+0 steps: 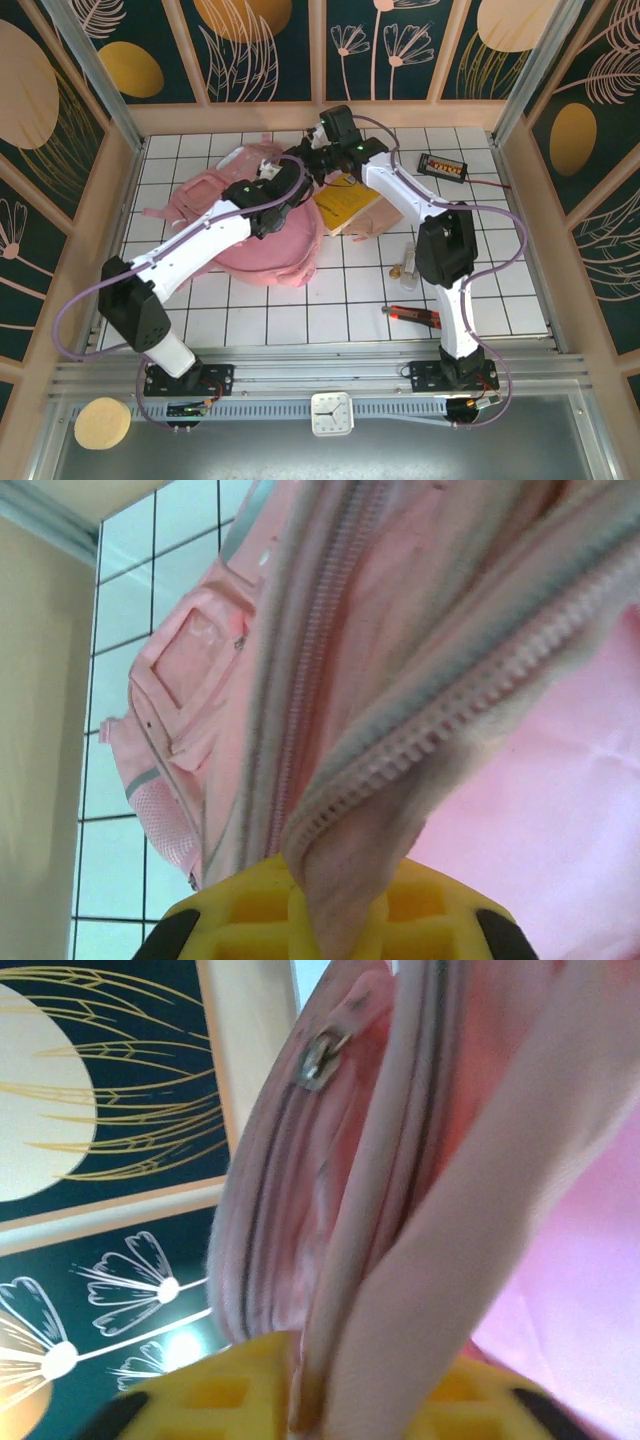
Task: Pack books, pencil case, and school supplies into a backpack
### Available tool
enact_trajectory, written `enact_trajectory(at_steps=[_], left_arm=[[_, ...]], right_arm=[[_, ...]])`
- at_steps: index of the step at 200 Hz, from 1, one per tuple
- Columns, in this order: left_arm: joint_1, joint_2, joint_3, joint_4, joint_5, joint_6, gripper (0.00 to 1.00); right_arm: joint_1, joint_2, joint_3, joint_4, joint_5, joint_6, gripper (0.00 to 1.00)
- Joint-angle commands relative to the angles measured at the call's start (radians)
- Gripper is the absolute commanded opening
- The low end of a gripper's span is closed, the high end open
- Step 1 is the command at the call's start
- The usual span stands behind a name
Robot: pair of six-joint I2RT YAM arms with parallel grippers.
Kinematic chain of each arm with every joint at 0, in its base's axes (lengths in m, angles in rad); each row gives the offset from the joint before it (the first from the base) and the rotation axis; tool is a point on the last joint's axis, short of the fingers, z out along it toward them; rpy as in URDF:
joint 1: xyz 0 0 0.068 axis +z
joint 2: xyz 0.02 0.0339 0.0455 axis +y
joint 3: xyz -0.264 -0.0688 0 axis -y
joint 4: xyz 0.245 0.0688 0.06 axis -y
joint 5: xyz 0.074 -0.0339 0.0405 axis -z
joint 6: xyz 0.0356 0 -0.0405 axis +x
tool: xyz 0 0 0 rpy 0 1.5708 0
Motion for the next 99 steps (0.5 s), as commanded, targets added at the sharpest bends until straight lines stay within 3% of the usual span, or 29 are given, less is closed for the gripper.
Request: enact_trajectory(at_steps=[1, 48, 75, 99], left_arm=[[0.018, 0.026, 0.043, -0.044, -0.050, 0.001, 0.00], [0.083, 0.002, 0.037, -0.077, -0.026, -0.001, 0.00], [0.112, -0.030, 0.088, -0.119, -0.013, -0.013, 0.00], [0.111, -0.033, 0.145, -0.123, 0.009, -0.002, 0.00]], right_arm=[[-0.065, -0.170, -0.113, 0.021, 0.009, -0.060, 0.47], [-0.240, -0.385, -0.423, -0.091, 0.110, -0.213, 0.53], [-0.335, -0.386, -0.495, -0.148, 0.162, -0.321, 0.53], [-0.338, -0.345, -0.469, -0.146, 0.124, -0.332, 0.53]])
